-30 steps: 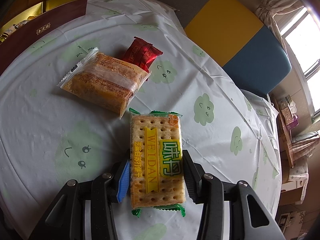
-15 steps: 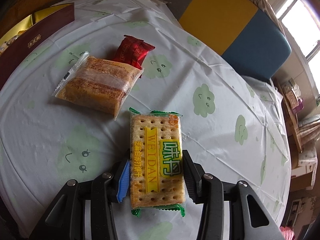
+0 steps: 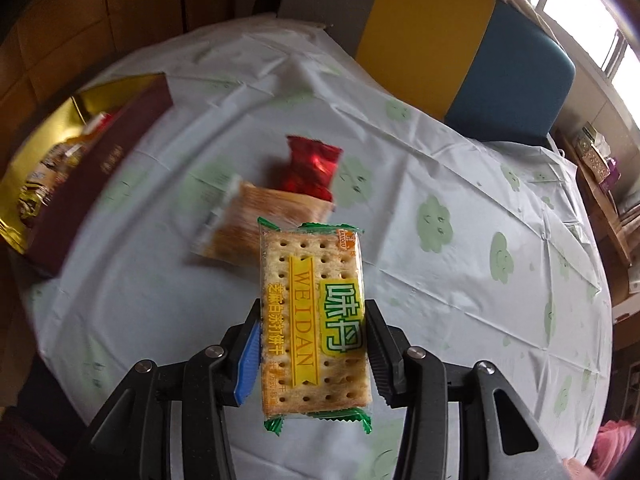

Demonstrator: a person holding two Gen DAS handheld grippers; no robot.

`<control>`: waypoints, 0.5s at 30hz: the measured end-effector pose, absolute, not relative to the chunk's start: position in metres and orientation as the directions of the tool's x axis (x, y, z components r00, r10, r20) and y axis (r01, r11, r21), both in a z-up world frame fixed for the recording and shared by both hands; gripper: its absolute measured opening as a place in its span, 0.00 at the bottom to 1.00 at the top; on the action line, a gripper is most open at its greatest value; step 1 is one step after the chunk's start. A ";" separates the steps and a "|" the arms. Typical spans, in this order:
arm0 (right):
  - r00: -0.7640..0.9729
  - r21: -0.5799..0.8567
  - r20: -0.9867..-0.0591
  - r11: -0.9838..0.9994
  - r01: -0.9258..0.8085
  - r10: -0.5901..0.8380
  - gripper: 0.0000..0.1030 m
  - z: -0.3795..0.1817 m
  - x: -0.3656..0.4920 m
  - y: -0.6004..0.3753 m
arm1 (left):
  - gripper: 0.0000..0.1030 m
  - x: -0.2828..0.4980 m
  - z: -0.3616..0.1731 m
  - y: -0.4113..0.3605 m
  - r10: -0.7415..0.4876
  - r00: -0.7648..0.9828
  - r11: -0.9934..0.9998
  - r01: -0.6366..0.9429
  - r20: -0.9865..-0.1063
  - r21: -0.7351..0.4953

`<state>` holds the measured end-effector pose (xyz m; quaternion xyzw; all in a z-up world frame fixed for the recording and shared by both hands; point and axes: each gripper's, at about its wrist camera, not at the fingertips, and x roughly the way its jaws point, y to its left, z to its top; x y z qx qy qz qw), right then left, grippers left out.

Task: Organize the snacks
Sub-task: 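Carry the WEIDAN cracker pack into the gold tin and open the right tool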

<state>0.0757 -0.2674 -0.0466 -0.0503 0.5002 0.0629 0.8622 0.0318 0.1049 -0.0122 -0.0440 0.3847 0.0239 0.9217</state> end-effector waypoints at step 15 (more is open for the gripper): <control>0.463 0.202 -0.758 0.841 -0.502 0.459 0.45 0.018 0.076 -0.097 | 0.46 0.028 -0.010 0.132 0.060 0.716 0.987 -0.147 -0.696 -0.066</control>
